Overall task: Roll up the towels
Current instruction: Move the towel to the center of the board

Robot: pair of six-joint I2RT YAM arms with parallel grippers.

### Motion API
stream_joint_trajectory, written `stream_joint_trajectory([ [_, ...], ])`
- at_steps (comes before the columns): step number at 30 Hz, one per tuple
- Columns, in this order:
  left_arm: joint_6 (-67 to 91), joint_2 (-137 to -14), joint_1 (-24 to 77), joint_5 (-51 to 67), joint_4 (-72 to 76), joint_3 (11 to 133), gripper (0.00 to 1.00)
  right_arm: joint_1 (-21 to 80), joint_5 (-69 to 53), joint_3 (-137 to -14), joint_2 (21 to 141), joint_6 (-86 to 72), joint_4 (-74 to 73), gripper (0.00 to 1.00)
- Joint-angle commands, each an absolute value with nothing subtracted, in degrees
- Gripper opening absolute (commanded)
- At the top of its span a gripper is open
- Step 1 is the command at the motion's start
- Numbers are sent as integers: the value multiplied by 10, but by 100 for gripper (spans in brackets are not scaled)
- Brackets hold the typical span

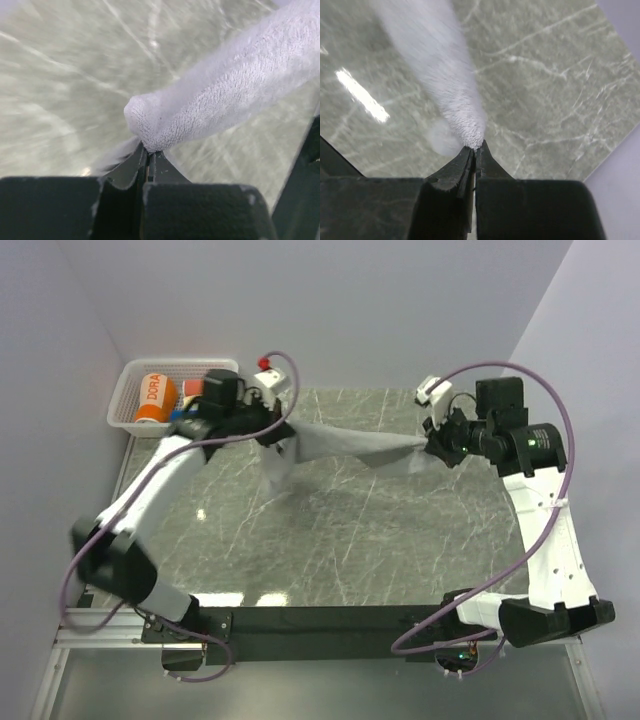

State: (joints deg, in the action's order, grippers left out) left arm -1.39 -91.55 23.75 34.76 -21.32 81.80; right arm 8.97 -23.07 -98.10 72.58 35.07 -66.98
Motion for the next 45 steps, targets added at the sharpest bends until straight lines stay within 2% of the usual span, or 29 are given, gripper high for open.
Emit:
stream_joint_trajectory([
  [1, -171, -835, 235, 331, -394, 828, 0, 87, -196, -921, 708, 407, -639, 0],
  [5, -199, -850, 235, 335, -466, 797, 2, 94, -207, -901, 789, 424, -661, 0],
  [6, -196, -862, 232, 317, -453, 777, 10, 95, -211, -896, 807, 425, -662, 0],
  [8, -179, -867, 217, 316, -413, 752, 16, 108, -206, -867, 836, 426, -645, 0],
  [9, -156, -867, 195, 317, -369, 729, 30, 111, -199, -851, 854, 425, -633, 0],
  [12, -165, -856, 178, 320, -345, 695, 43, 115, -183, -789, 874, 412, -579, 0],
  [15, -188, -832, 175, 305, -346, 656, 49, 114, -171, -747, 883, 403, -551, 0],
  [22, -259, -823, 171, 258, -331, 583, 53, 113, -161, -714, 871, 396, -542, 0],
  [28, -291, -867, 169, 213, -323, 569, 49, 112, -152, -718, 870, 400, -560, 0],
  [29, -293, -867, 163, 211, -315, 563, 49, 111, -162, -722, 873, 408, -579, 7],
  [30, -294, -868, 159, 207, -315, 564, 49, 112, -183, -727, 877, 424, -609, 21],
  [31, -294, -873, 156, 208, -318, 567, 49, 112, -218, -739, 881, 452, -664, 36],
  [32, -294, -878, 146, 211, -323, 577, 48, 111, -231, -745, 888, 460, -681, 66],
  [33, -290, -885, 141, 216, -330, 582, 48, 108, -237, -751, 888, 462, -691, 73],
  [38, -279, -903, 111, 233, -337, 609, 48, 55, -267, -830, 914, 432, -671, 76],
  [45, -264, -936, 97, 257, -347, 656, 51, 61, -200, -964, 1056, 290, -584, 61],
])
